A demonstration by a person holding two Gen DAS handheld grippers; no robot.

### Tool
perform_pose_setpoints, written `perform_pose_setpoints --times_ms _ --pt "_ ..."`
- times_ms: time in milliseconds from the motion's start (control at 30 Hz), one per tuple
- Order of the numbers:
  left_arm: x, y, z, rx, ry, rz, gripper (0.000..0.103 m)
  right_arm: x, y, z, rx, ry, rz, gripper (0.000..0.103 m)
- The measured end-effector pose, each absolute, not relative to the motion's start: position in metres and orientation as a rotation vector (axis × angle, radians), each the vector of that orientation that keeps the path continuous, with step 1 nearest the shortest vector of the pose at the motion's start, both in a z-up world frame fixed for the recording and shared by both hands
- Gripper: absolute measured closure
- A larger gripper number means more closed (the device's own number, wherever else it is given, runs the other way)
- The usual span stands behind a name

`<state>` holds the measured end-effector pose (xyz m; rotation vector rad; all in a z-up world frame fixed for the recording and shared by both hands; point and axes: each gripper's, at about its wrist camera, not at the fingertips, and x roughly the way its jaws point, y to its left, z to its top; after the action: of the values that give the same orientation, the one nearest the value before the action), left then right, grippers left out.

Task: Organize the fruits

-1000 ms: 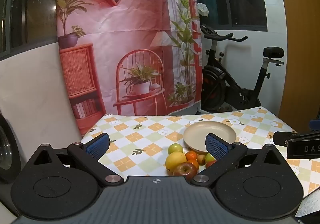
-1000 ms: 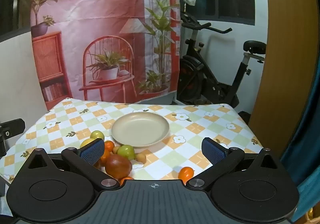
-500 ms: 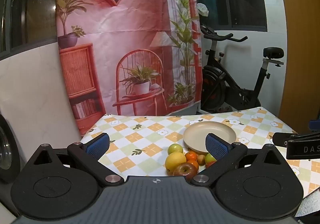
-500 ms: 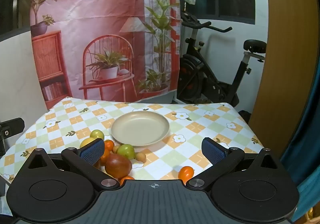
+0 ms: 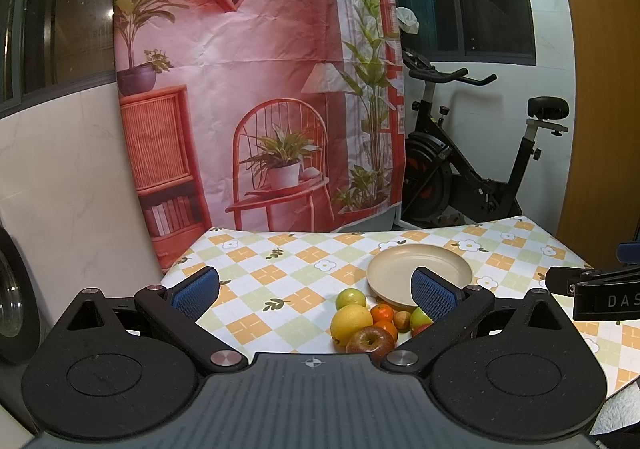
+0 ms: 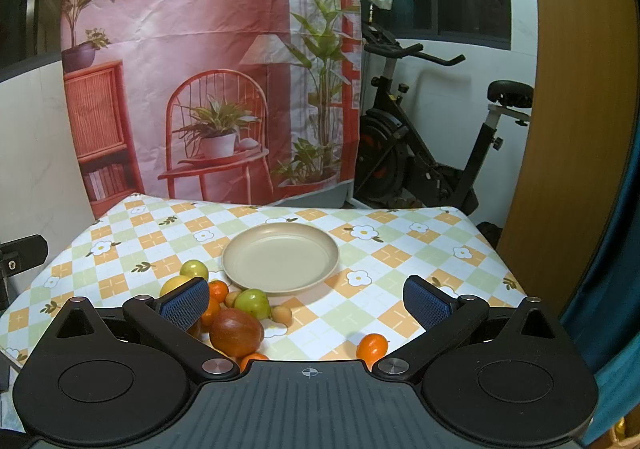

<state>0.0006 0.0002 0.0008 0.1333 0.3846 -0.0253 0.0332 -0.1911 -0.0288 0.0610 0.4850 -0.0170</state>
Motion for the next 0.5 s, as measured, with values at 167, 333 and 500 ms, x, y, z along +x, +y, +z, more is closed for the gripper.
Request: perform_pose_setpoints --times_ms 167,333,500 --pt "0.0006 0.0001 0.0009 0.133 0.385 -0.024 0.000 0.0332 -0.1913 -0.0287 0.061 0.485 -0.017 0.000" --pt "0.0007 0.0001 0.0009 0.132 0.385 -0.025 0.000 0.0333 -0.1914 -0.0287 0.061 0.485 -0.017 0.000" --pt "-0.0003 -0.0003 0.0018 0.133 0.382 -0.026 0.000 0.0323 -0.1911 -0.0282 0.061 0.484 -0.016 0.000"
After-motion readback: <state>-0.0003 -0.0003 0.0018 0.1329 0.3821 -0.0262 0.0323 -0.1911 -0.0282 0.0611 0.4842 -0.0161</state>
